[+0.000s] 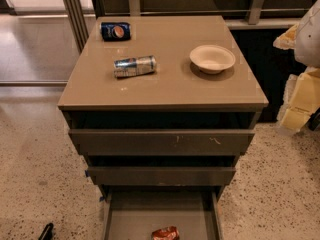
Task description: Pick coke can from bottom drawer and place on counter
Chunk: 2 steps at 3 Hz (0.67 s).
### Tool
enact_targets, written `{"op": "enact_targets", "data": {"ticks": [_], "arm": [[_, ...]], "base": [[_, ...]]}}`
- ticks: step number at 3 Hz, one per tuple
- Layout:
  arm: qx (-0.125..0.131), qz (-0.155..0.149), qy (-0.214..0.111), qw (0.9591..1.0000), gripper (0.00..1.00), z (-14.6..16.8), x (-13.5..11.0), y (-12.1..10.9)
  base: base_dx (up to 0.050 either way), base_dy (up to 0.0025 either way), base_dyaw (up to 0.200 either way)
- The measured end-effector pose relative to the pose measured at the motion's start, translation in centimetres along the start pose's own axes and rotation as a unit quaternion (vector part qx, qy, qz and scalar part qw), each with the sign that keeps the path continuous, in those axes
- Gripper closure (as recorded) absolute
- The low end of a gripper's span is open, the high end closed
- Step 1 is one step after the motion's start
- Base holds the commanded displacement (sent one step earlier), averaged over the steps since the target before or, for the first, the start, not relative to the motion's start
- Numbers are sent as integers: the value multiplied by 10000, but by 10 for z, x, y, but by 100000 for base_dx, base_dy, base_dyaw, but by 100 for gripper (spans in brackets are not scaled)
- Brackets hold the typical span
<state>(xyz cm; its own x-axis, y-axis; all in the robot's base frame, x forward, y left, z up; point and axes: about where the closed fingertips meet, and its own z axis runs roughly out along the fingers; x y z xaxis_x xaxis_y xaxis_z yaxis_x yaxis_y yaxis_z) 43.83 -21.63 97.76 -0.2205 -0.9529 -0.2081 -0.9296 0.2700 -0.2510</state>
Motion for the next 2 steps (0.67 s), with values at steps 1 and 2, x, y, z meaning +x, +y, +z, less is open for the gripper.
{"op": "enact_targets", "data": {"ticks": [1,2], "arm": [[0,0,0,10000,0,0,0,0],[1,-1,-1,10000,0,0,0,0]], "base": [[-4950,0,1],[0,0,0]]}}
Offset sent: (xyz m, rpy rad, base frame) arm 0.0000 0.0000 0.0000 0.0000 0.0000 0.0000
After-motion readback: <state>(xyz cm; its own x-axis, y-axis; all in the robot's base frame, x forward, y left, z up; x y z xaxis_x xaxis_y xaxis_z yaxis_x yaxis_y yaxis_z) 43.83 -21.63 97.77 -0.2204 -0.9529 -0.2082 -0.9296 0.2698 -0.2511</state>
